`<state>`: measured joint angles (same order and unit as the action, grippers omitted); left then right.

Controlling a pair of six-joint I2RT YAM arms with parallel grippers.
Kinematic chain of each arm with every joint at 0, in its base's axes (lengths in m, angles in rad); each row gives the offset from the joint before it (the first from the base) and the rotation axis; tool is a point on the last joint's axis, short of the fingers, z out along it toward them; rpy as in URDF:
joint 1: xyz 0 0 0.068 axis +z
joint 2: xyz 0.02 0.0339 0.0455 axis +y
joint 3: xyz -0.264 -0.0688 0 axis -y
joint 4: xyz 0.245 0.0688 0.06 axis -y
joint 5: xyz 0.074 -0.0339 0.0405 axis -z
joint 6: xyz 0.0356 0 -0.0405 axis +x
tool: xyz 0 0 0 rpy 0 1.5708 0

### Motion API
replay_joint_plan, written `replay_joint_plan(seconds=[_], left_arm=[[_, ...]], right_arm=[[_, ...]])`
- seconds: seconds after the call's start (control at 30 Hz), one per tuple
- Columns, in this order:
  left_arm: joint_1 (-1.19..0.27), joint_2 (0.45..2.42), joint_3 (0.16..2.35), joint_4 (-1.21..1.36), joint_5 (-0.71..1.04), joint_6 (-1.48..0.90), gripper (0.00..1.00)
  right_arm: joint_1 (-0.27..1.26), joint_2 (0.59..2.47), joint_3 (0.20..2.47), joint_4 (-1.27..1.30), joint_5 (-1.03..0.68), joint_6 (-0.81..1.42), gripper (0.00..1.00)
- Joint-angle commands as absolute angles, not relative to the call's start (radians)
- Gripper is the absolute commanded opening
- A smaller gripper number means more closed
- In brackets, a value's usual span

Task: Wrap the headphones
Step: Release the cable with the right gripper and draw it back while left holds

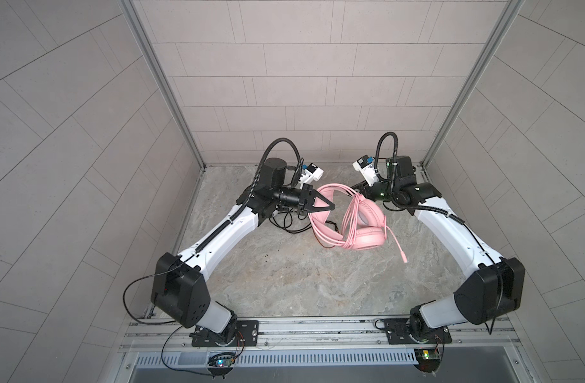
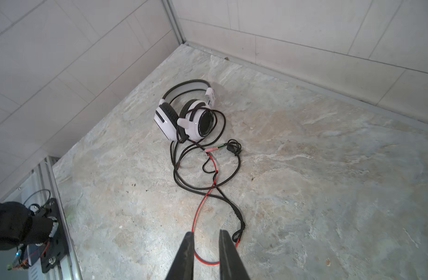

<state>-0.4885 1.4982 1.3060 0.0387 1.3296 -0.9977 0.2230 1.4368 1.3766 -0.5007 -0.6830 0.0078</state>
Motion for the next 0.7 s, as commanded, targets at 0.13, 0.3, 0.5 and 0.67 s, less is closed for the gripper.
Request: replay_joint_plan(seconds=[0.13, 0.3, 0.5, 0.67], left_arm=[[-0.471, 1.485, 1.317, 0.275, 1.333, -1.074, 0.00], [-0.471, 1.486, 1.337, 0.067, 1.307, -0.906, 0.00], [-0.472, 1.496, 1.344, 0.005, 1.272, -0.847, 0.00], [-0.472, 1.502, 1.342, -0.006, 1.246, -0.829, 0.00]], right_arm=[[0.190, 1.396, 1.546, -0.661, -0.578, 0.111, 0.34], [0.187, 1.433, 1.752, -0.854, -0.410, 0.120, 0.45], [0.201, 1.459, 1.953, -1.033, -0.357, 0.140, 0.53], [0.272, 1.473, 2.010, -1.175, -0.318, 0.135, 0.58]])
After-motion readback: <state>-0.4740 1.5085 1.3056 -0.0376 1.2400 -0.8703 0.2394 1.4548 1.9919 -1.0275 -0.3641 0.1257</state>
